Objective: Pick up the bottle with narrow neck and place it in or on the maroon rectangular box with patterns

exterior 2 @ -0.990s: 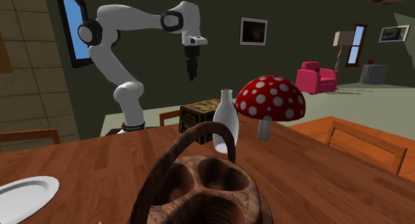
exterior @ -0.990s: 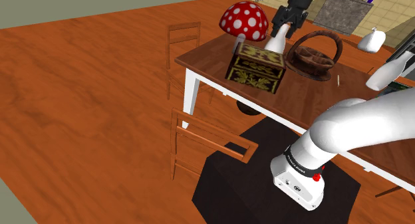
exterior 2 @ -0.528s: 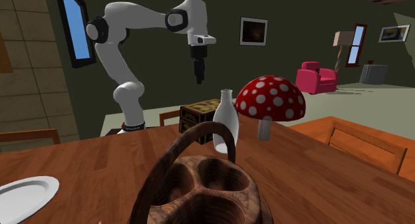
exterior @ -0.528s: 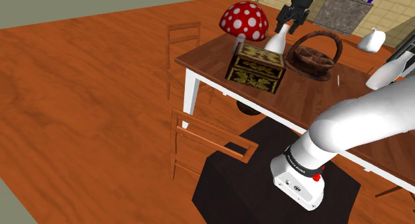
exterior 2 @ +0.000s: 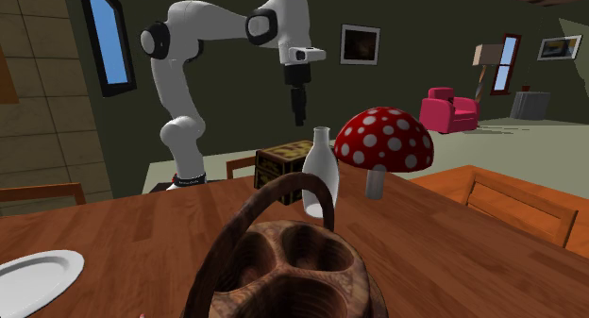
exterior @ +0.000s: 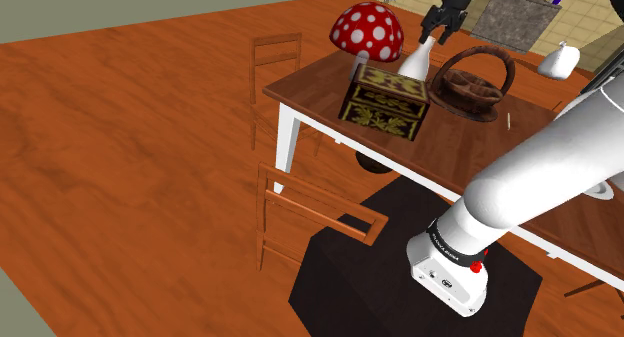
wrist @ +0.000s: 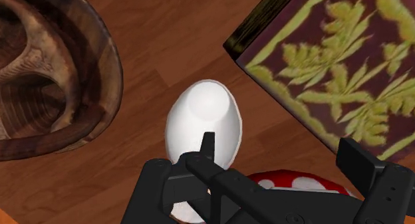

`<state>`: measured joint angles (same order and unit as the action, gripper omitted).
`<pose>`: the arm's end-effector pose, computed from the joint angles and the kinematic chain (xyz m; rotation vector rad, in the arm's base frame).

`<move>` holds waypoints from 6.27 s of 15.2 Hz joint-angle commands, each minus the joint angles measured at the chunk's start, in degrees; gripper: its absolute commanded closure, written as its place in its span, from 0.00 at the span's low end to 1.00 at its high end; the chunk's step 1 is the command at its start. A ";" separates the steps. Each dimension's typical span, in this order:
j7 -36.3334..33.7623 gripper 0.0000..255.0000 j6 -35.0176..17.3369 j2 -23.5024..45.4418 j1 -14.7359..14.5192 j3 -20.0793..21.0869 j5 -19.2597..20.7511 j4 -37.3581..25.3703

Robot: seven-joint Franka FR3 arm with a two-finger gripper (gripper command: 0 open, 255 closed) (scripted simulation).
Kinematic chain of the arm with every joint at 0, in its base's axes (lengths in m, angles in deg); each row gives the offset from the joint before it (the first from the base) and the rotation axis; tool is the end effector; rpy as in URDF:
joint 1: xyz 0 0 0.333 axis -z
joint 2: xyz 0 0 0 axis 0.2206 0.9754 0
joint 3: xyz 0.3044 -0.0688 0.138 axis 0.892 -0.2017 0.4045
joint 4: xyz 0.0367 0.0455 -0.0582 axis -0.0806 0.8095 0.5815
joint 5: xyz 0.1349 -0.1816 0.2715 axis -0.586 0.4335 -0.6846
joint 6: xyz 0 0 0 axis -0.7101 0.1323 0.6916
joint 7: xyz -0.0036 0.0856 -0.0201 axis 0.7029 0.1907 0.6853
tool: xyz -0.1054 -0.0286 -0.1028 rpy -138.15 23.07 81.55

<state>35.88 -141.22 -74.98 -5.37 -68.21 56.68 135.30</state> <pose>0.3836 -0.3006 0.5595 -3.1027 0.3842 -0.1399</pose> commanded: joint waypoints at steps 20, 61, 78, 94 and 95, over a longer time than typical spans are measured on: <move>8.24 0.00 -6.13 12.32 2.61 -4.10 -6.71 -6.32; 9.18 1.00 20.67 19.76 6.12 -5.46 -11.08 -39.23; 3.72 1.00 36.13 20.03 4.14 -4.79 -11.55 -55.39; -12.90 1.00 38.73 4.56 -9.35 3.99 -0.39 -45.21; -13.28 1.00 37.48 3.40 -9.58 4.37 0.17 -42.91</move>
<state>22.95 -102.40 -70.40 -14.69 -64.20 56.23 90.04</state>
